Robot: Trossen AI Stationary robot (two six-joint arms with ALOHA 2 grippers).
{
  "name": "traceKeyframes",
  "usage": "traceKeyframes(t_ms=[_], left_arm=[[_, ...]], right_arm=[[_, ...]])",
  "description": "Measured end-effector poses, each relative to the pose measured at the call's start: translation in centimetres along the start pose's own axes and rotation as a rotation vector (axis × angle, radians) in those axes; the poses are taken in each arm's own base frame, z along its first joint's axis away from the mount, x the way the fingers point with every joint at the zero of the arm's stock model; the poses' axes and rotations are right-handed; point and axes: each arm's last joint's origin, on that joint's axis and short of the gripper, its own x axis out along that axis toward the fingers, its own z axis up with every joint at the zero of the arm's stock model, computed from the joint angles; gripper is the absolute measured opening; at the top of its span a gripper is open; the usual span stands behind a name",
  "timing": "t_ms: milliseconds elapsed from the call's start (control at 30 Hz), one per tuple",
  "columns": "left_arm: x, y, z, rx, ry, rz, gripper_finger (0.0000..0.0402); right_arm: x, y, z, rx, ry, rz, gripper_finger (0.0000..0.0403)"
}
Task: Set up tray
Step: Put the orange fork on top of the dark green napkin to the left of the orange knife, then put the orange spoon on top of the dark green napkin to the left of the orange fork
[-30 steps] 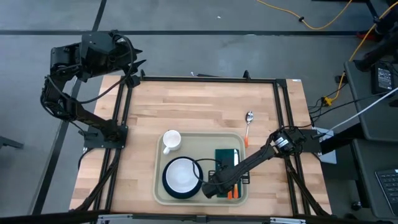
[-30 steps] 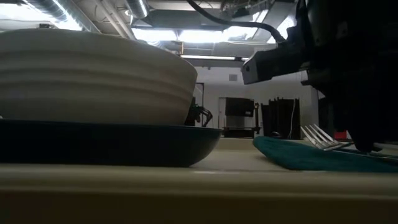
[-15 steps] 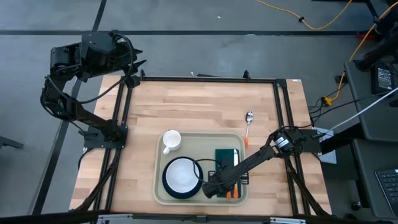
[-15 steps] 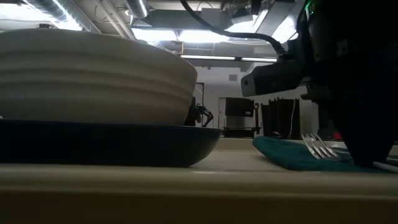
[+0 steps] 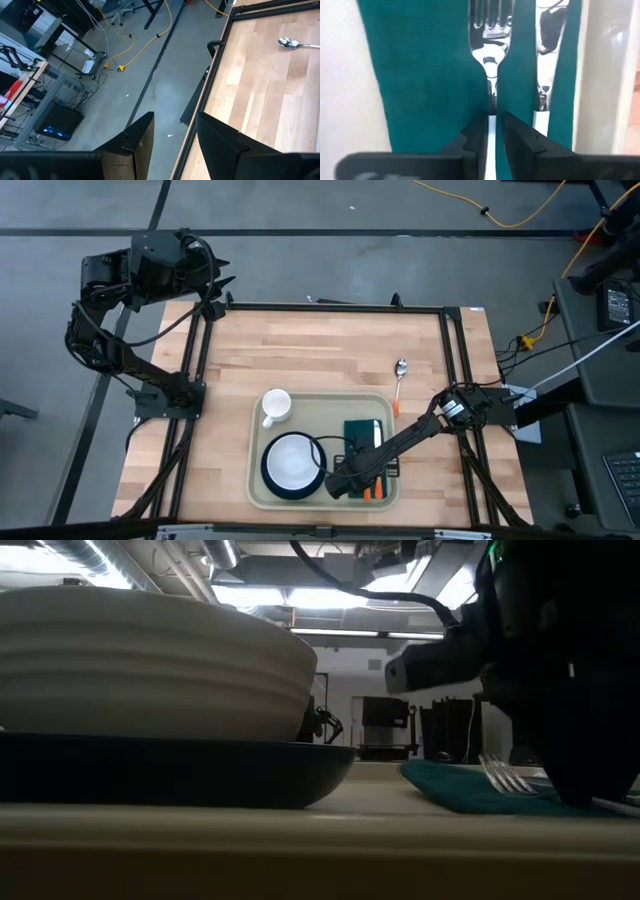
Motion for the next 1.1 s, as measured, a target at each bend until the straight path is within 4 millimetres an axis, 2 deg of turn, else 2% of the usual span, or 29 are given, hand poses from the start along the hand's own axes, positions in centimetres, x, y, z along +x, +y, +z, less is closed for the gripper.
traceKeyframes(t_ms=[300, 467, 567, 700, 867, 1033, 1100], left_arm=[[0.0, 0.0, 0.0, -0.005, 0.0, 0.0, 0.0143], [0.0, 0.0, 0.0, -0.011, 0.0, 0.0, 0.0143], [0.0, 0.0, 0.0, -0.022, -0.001, 0.0, 0.0143], [0.0, 0.0, 0.0, -0.052, -0.008, -0.018, 0.0143], [-0.2, 0.0, 0.0, -0.111, -0.019, -0.029, 0.0143], [0.1, -0.5, 0.4, -0.193, -0.053, -0.171, 0.0143], [0.9, -1.0, 0.7, -0.21, -0.046, -0.229, 0.0143]], right_arm=[[-2.3, -0.3, 0.3, -0.002, -0.045, -0.038, 0.0109], [-5.5, -0.8, 0.9, -0.006, -0.116, -0.046, 0.0123], [-7.7, -1.0, 1.4, -0.042, -0.159, 0.075, 0.0128], [-11.3, -2.4, 2.8, -0.033, -0.205, 0.21, 0.0128], [-16.0, -5.3, 4.3, -0.063, -0.406, 0.464, 0.0129], [-19.8, -8.6, 5.7, -0.19, -0.586, 0.623, 0.0129], [-21.3, -9.9, 6.6, -0.241, -0.643, 0.66, 0.0129]])
